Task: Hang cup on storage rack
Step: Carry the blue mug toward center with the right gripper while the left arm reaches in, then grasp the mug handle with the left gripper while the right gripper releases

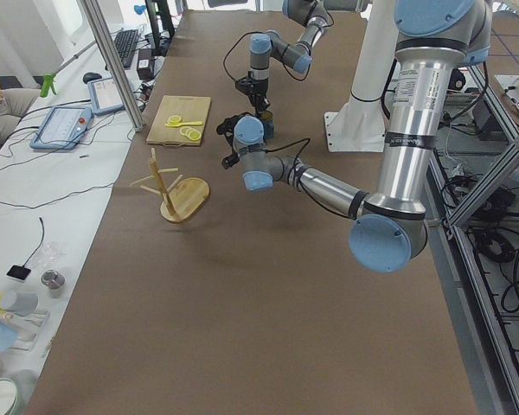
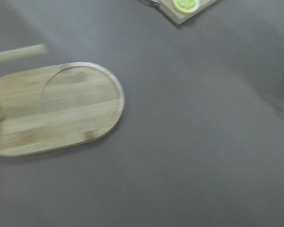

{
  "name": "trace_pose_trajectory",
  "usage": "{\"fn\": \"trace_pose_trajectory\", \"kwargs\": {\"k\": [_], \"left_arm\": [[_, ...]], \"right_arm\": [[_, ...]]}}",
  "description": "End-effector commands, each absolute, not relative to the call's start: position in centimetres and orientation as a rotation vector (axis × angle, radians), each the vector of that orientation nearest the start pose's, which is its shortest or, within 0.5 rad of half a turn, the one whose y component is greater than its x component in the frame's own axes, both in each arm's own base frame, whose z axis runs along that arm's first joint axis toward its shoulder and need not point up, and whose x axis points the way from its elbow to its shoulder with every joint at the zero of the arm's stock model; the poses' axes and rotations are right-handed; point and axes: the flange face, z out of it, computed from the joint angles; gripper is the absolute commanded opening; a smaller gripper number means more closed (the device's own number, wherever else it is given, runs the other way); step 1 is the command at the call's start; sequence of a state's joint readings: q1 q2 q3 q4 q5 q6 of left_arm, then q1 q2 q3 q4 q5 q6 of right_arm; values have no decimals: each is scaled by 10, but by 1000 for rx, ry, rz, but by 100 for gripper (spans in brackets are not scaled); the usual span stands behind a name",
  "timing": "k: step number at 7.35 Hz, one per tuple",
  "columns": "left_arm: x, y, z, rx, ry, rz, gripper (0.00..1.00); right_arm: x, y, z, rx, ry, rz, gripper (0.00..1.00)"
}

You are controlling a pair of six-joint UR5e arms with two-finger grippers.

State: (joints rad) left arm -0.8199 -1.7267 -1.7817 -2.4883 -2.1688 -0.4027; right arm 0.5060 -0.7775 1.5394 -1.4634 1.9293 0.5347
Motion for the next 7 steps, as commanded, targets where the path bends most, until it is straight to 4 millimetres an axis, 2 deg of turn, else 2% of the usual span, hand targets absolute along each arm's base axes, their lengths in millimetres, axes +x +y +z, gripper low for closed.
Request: {"fn": "trace_pose_trajectory", "kwargs": {"k": [1, 2, 3, 4, 5, 6, 7], "left_arm": [[374, -405, 323, 823, 1178, 696, 98], [407, -386, 307, 840, 1193, 685, 98], [440, -360, 300, 876, 1174, 674, 97], [478, -330, 288, 902, 1174, 678, 97], [499, -323, 293, 902, 1153, 688, 97], [505, -325, 296, 898, 1146, 695, 96], [511, -326, 297, 895, 1142, 699, 95]], "right_arm": [[-584, -437, 162, 345, -889, -582, 99], [-563, -446, 151, 355, -916, -566, 100], [-519, -475, 147, 323, -977, -541, 100], [-455, -501, 167, 283, -1026, -509, 100], [-388, -510, 208, 287, -1033, -492, 100], [-339, -520, 251, 303, -1013, -525, 100], [-323, -524, 275, 306, -993, -543, 100]]}}
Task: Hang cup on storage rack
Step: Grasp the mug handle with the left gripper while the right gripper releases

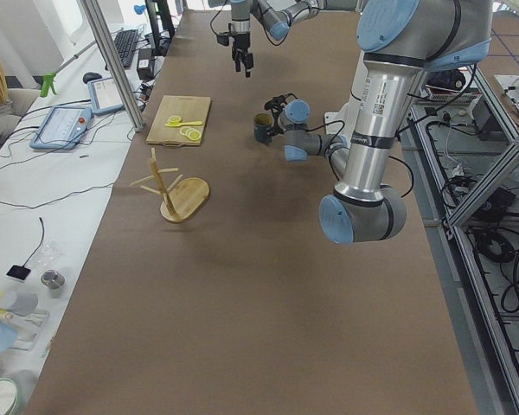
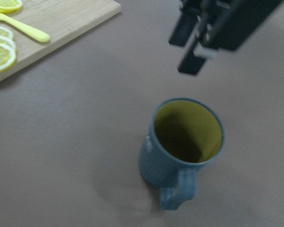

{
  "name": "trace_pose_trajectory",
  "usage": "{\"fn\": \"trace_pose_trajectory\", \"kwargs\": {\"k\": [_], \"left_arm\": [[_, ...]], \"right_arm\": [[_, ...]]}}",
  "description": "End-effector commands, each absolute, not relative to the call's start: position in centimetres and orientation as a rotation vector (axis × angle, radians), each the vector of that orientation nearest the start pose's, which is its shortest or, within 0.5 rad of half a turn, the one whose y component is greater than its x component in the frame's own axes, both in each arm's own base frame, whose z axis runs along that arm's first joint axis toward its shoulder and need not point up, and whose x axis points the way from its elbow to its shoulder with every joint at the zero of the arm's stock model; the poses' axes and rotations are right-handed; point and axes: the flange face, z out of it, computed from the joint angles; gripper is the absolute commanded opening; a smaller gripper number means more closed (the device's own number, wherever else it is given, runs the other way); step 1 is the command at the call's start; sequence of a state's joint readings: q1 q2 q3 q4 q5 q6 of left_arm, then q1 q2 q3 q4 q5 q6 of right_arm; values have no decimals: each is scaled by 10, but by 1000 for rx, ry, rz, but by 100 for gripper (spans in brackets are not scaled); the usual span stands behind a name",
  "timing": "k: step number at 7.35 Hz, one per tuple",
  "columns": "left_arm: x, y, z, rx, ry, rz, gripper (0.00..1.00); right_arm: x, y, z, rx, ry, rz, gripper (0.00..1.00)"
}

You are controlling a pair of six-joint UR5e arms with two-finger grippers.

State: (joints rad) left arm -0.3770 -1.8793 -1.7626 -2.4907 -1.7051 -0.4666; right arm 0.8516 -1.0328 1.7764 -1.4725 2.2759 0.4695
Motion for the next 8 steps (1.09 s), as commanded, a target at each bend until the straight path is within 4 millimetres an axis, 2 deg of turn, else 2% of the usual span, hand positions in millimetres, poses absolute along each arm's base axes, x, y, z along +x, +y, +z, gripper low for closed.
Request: {"fn": "trace_pose_trajectory", "kwargs": {"k": [1, 2, 4, 5, 7, 8], "left_arm": [[515, -327, 297, 896, 1139, 702, 93], [519, -332, 307, 921, 1122, 696, 93], [537, -342, 341, 1015, 1154, 677, 93], [546, -347, 327, 1031, 1165, 666, 93], [549, -351, 335, 1036, 1135, 652, 85], [552, -353, 343, 1027, 1121, 654, 77]], "right_arm": [[-315, -528, 284, 304, -981, -526, 100], [-308, -529, 294, 298, -973, -514, 100], [-306, -529, 301, 308, -961, -533, 100], [-307, -529, 302, 307, -959, -533, 100], [-306, -530, 303, 309, -957, -531, 100], [-305, -529, 302, 310, -958, -531, 100]]}}
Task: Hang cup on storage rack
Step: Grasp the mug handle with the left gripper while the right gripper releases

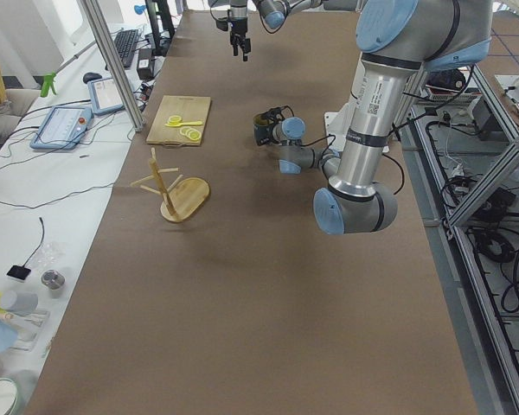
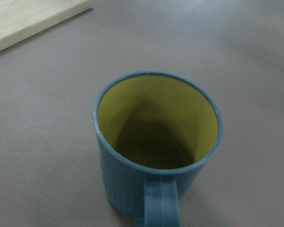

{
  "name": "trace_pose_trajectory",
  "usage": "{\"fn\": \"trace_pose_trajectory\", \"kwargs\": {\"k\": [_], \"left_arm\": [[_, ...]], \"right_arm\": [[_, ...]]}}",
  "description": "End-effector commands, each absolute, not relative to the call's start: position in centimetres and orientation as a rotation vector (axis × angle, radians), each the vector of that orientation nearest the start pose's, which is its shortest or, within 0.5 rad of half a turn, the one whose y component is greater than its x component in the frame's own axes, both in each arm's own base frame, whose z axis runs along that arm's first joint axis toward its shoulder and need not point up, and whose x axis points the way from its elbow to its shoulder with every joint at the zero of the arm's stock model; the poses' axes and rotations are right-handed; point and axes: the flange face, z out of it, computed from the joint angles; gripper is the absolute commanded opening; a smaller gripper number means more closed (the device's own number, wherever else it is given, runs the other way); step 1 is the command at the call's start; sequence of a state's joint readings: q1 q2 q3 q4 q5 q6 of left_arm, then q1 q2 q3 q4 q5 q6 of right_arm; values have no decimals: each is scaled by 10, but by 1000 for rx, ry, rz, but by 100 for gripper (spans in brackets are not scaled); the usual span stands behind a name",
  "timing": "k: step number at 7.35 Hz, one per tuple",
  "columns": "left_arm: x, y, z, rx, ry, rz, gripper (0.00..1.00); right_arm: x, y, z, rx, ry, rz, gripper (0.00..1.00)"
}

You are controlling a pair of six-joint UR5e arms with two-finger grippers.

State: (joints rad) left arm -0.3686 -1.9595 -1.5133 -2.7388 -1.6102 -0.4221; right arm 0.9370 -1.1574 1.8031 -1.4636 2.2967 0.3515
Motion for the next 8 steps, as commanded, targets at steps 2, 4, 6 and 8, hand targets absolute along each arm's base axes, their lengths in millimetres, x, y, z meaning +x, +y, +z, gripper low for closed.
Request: {"fn": "trace_pose_trajectory", "kwargs": {"k": [2, 4, 6, 8], "left_arm": [[551, -353, 344, 1015, 1127, 638, 29], [550, -353, 345, 933, 1179, 536, 0], [533, -350, 320, 939, 1241, 482, 0], [479, -391, 287, 872, 1361, 180, 0]], "right_arm": [[-305, -529, 303, 310, -958, -531, 100], [-298, -530, 307, 310, -955, -520, 100], [-263, -535, 333, 292, -939, -461, 100], [-172, -516, 430, 256, -866, -421, 100]]}}
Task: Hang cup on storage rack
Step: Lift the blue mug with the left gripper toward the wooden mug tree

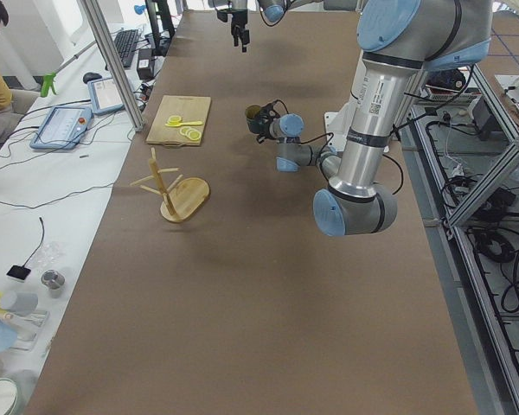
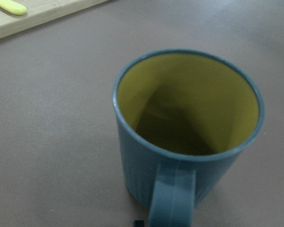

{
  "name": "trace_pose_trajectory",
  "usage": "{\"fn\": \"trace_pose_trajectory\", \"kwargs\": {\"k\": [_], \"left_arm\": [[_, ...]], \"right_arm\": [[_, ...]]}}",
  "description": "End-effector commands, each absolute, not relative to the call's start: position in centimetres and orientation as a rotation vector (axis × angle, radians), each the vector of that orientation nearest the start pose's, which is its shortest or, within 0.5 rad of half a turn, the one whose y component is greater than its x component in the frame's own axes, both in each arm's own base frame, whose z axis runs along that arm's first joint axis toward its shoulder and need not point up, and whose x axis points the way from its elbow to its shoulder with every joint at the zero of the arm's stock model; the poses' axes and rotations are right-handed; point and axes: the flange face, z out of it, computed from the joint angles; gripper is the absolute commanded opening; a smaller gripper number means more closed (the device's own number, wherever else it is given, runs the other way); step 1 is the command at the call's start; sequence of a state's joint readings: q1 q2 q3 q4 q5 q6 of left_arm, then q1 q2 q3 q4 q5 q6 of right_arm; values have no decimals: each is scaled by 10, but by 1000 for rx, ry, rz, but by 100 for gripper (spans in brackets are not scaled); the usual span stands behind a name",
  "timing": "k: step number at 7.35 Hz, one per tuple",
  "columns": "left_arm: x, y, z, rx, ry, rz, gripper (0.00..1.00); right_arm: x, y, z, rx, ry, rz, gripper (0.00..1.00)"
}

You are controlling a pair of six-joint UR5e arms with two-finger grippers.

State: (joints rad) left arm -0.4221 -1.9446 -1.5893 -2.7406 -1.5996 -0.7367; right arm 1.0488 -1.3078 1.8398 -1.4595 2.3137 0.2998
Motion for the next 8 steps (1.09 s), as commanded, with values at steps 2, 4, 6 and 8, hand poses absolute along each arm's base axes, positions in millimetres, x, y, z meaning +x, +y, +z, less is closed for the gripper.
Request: {"fn": "trace_pose_trajectory", "kwargs": {"k": [2, 4, 6, 8], "left_arm": [[453, -414, 276, 835, 1453, -208, 0], [372, -494, 282, 474, 1645, -622, 0], [307, -555, 318, 258, 1637, -807, 0], [304, -595, 296, 37, 1724, -1063, 0]], "right_arm": [[-76, -493, 520, 192, -806, -310, 100], [-39, -500, 574, 132, -787, -210, 100], [-31, -502, 599, 94, -775, -180, 100], [-31, -501, 603, 84, -777, -169, 100]]}}
